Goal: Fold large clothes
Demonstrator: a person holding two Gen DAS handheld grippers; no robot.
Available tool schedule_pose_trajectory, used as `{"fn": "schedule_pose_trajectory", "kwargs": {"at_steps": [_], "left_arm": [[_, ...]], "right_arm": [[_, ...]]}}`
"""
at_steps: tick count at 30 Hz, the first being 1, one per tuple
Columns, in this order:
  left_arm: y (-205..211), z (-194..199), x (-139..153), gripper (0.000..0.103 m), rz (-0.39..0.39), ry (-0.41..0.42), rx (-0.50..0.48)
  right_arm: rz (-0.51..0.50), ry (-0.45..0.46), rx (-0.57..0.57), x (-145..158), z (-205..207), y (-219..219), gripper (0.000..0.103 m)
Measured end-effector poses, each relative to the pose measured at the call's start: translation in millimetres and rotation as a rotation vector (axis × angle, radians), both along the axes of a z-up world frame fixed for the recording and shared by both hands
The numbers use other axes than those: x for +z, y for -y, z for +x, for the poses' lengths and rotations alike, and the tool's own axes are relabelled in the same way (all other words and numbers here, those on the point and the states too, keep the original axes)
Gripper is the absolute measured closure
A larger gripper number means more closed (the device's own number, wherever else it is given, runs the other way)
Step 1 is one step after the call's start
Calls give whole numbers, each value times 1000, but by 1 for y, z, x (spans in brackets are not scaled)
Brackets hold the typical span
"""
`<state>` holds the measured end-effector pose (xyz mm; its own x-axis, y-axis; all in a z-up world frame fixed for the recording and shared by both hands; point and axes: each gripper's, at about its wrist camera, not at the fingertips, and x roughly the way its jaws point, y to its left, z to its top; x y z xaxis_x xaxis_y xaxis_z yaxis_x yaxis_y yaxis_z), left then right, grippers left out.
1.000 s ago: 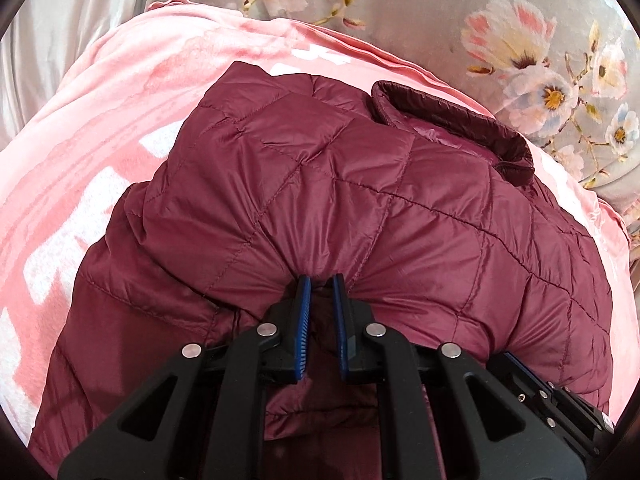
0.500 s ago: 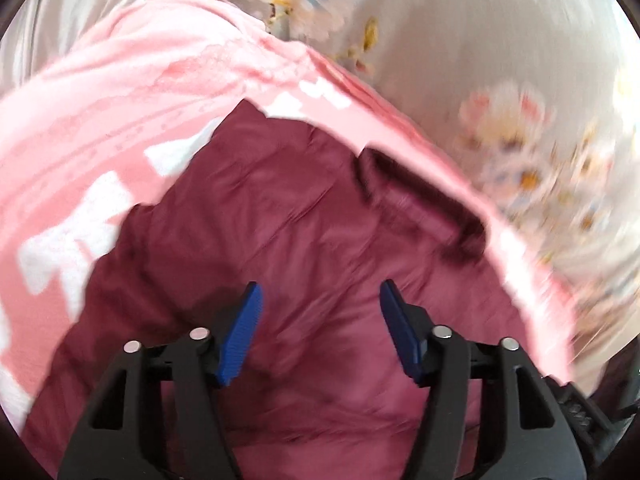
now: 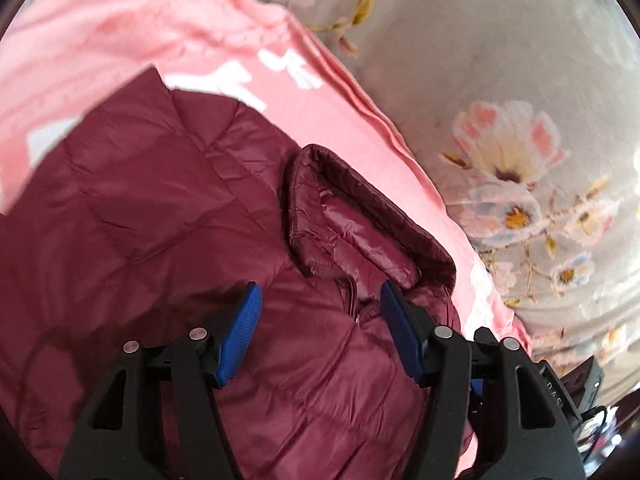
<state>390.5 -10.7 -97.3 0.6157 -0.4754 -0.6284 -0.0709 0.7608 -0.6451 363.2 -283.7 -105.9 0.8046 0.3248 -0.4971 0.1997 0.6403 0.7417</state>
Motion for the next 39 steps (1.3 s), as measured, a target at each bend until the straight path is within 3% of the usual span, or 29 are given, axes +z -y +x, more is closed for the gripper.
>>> {"fn": "schedule_pose_trajectory", "kwargs": {"at_steps": [5,7,8,9,11,12,15,21,28,34,39], "left_arm": [[7,24,-8,46,23,-20,17],[8,32,-12,50,44,-28,15],[11,36,-15,56,59,-35,12],[12,39,-18,60,71,-41,7],[14,44,-22,88,90,-50,-9],[14,44,-23,92,91,-51,-18],[11,39,-21,94,120,-10,-37],[11,31,-29,95,196,17,-59],[19,25,-38,95,275,56,-77],[19,26,-43,94,277,64,-81],[15,26,-46,93,248,76,-77]], "right_arm": [[49,-54,3,-20,25,-1,64],[36,-71,17,-27,31,-5,75],[34,-67,30,-28,32,-7,86],[30,-58,47,-27,30,-9,89],[-1,-25,54,-19,23,-12,93],[-34,8,54,-11,14,-12,93],[-108,45,56,0,-3,-12,95],[-340,-88,83,-22,0,-24,95],[-505,-125,87,-40,0,-36,97],[-526,-130,76,-41,-2,-37,99],[-399,-90,93,-44,-7,-23,95]]}}
